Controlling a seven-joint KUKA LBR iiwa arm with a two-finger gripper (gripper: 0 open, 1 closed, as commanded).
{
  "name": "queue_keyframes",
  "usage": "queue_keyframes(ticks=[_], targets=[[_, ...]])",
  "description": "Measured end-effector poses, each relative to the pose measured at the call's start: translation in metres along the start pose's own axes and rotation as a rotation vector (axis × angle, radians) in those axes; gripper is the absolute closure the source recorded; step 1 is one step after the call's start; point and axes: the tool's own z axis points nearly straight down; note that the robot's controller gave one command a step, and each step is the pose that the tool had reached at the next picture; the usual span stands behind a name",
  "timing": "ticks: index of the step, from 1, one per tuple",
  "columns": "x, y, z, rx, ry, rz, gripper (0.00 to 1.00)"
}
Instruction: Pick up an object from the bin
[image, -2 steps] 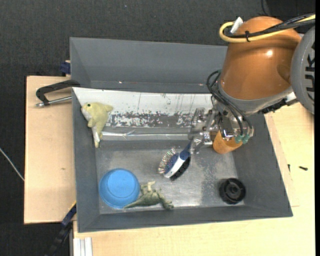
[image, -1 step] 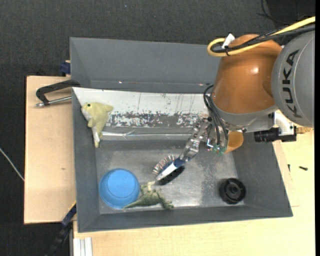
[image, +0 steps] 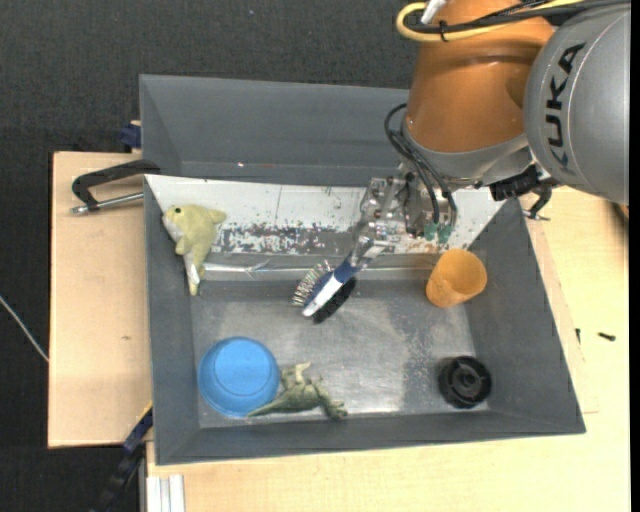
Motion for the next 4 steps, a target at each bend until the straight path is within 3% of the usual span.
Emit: queue_keyframes(ticks=[1,2,3,4], targets=[[-0.007,-0.006,0.027,0.000,-0.009,0.075,1.00],[0.002,-0.010,0.207,-0.003,-0.004,0.089,1.00],[0.005,-0.010,0.208,-0.001,0.006,0.087,0.00],[0.029,-0.061,0.207,-0.003,-0.003,-0.008,0.00]])
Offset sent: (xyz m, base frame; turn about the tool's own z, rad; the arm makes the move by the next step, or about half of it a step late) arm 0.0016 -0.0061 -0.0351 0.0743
